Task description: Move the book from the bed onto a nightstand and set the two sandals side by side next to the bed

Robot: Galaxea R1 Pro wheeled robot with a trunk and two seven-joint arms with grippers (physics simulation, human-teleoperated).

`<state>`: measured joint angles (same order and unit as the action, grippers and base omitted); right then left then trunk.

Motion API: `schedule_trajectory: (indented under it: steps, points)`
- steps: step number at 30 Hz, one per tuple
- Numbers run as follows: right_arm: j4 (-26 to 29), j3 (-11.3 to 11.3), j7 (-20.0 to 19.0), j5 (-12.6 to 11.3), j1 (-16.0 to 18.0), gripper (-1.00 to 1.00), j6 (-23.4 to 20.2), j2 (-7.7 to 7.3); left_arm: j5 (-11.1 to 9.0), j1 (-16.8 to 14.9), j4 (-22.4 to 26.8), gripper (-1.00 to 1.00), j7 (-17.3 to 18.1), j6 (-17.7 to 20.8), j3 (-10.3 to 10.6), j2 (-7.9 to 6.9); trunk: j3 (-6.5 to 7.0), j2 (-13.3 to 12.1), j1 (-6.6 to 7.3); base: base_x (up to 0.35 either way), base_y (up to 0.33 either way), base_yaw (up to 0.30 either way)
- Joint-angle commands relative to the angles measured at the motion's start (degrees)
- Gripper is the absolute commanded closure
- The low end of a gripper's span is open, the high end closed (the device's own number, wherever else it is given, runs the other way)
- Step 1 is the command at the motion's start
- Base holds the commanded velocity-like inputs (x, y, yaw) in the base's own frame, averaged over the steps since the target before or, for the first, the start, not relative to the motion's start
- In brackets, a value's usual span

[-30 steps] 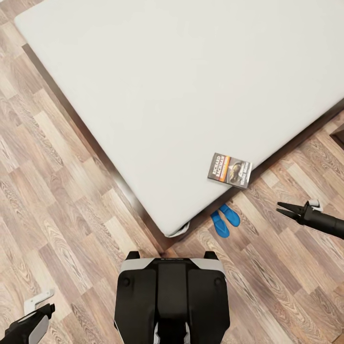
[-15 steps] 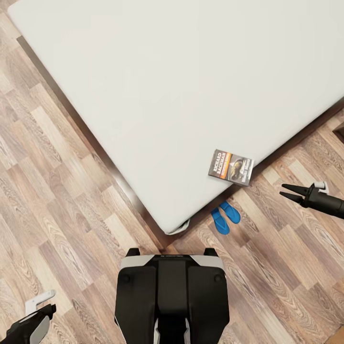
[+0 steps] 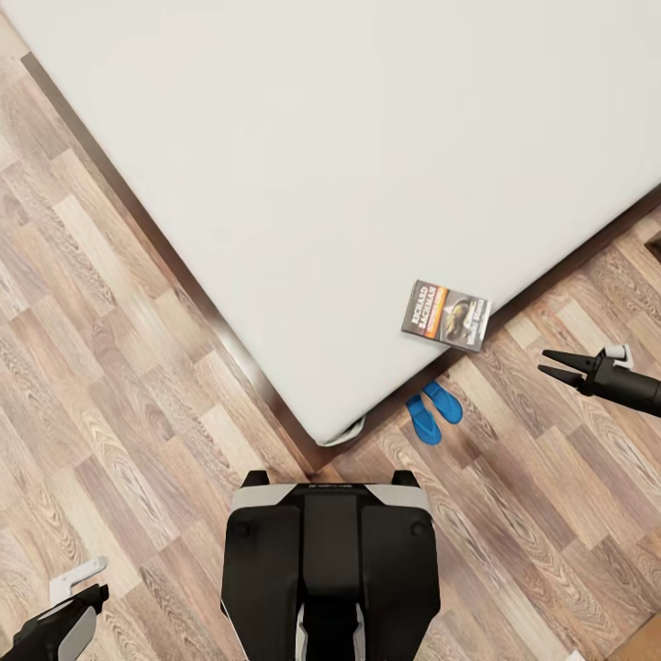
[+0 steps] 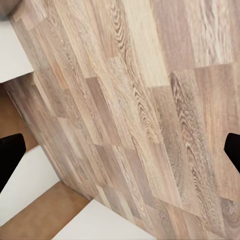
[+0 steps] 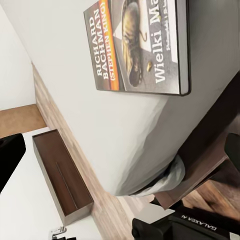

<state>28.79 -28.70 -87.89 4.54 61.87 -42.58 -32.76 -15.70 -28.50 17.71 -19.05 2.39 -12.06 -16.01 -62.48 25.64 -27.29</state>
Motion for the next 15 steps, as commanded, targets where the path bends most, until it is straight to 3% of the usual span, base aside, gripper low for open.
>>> schedule_trajectory:
  steps: [1, 8, 15]
  points:
    - [0.0, -0.3, -0.4, 0.5, 0.1, -1.0, -0.6, 0.02, -0.5, 0.0, 0.1, -1.0, -0.2, 0.3, 0.1, -0.02, -0.15, 0.1, -0.03, 0.0, 0.0, 0.0]
    - [0.1, -0.3, -0.4, 0.5, 0.1, -1.0, -0.6, -0.09, -0.5, 0.0, 0.1, -1.0, -0.2, 0.3, 0.1, 0.0, -0.8, 0.1, -0.03, 0.0, 0.0, 0.0]
    - [0.1, -0.3, -0.5, 0.4, 0.5, -1.0, -0.6, -1.38, -0.5, 0.0, 0.1, -1.0, -0.2, 0.3, 0.1, 0.01, -1.46, 0.1, -0.03, 0.0, 0.0, 0.0]
